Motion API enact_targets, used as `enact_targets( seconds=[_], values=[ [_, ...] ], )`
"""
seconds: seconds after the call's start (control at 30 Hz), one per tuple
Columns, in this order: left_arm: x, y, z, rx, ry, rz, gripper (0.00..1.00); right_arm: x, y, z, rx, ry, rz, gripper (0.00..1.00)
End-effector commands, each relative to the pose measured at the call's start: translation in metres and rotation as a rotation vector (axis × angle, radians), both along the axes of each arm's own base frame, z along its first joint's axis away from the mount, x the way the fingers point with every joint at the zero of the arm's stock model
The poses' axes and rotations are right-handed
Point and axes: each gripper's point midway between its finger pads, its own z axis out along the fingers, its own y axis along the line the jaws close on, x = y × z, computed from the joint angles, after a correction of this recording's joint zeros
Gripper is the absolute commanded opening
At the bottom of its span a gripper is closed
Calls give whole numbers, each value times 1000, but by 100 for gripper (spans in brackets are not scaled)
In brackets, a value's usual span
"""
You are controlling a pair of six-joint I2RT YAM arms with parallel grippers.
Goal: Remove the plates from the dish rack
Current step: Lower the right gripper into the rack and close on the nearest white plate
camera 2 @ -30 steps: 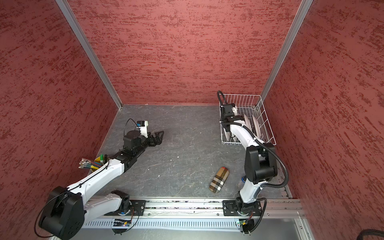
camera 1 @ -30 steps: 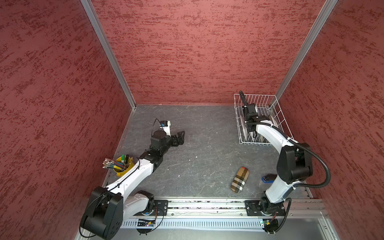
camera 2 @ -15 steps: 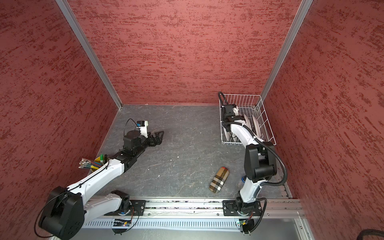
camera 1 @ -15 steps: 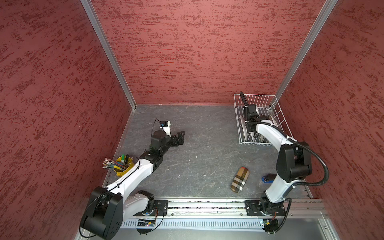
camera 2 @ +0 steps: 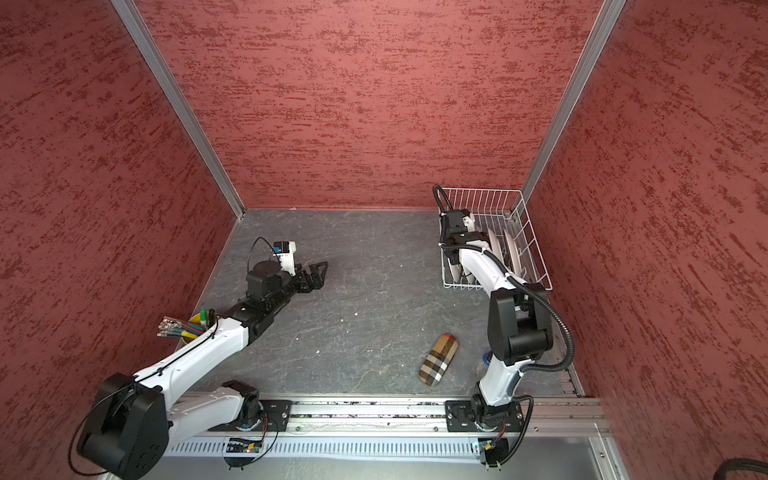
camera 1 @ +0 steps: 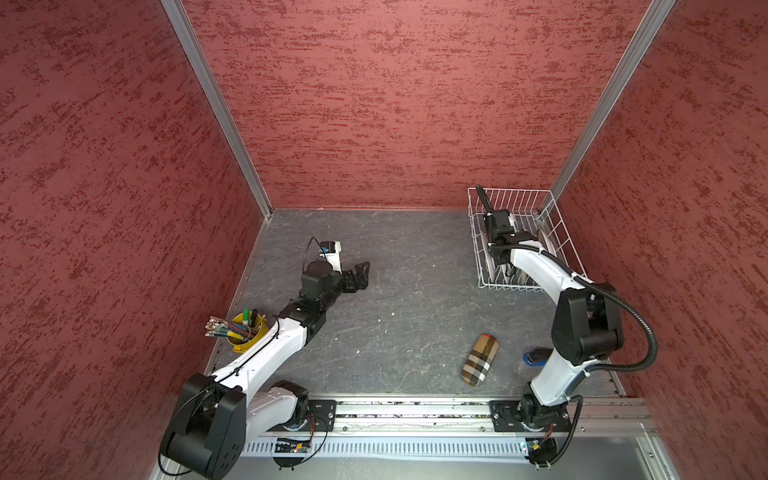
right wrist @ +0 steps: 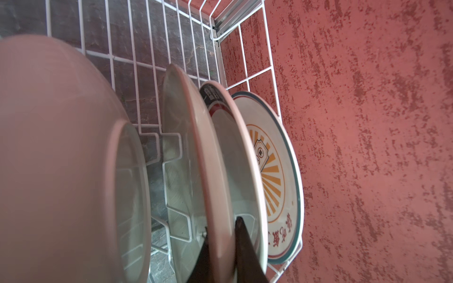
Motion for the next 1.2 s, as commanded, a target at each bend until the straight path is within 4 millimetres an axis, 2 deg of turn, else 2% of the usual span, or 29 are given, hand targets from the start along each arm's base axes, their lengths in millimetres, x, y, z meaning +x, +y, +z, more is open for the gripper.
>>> enact_targets(
  seconds=[0.0, 0.43, 0.67, 1.17],
  values=[
    [-3, -3, -1, -9, 9, -14, 99, -1, 6, 20, -23, -41, 17, 0],
    [-3, -3, 0, -15, 5, -12, 99, -1, 8, 52, -65, -88, 35, 0],
    [-3, -4, 2, -20, 0, -13, 99, -3, 11, 63, -78, -106, 39, 0],
    [-3, -5, 0, -28, 7, -17, 99, -5, 24, 104, -98, -173, 62, 0]
  ],
)
